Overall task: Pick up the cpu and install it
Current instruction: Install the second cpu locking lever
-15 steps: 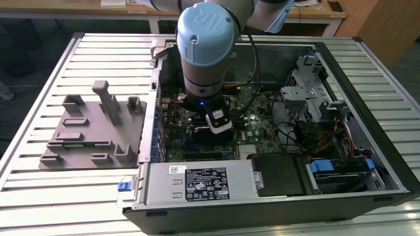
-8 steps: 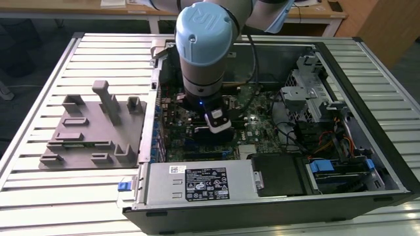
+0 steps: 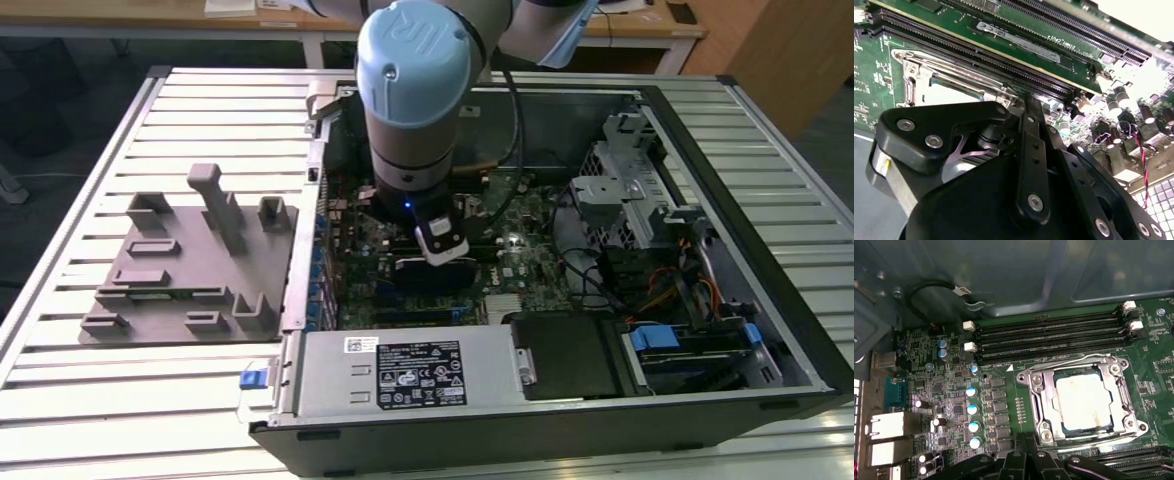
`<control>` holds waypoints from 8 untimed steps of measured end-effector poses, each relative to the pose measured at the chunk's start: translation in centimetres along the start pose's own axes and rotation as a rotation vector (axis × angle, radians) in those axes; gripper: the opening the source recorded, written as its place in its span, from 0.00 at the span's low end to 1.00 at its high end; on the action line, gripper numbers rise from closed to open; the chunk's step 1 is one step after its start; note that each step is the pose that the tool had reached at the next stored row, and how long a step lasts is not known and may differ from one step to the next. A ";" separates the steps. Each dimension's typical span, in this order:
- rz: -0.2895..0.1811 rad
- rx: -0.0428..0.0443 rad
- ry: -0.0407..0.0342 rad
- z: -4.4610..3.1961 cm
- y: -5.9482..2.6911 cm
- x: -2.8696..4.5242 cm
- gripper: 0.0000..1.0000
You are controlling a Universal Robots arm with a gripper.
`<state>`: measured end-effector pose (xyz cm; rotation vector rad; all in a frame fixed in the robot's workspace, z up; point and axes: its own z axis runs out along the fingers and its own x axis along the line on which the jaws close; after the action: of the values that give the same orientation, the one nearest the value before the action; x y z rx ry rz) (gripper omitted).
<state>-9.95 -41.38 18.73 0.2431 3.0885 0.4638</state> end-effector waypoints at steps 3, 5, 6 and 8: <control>0.000 0.0107 -0.0015 -0.02 0.00 0.01 0.11; 0.000 0.0195 -0.0028 -0.02 0.00 0.01 0.11; -0.001 0.0230 -0.0035 -0.02 0.00 0.00 0.11; -0.001 0.0236 -0.0037 -0.15 0.03 0.00 0.11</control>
<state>-9.96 -41.39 18.88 0.2427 3.0919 0.4266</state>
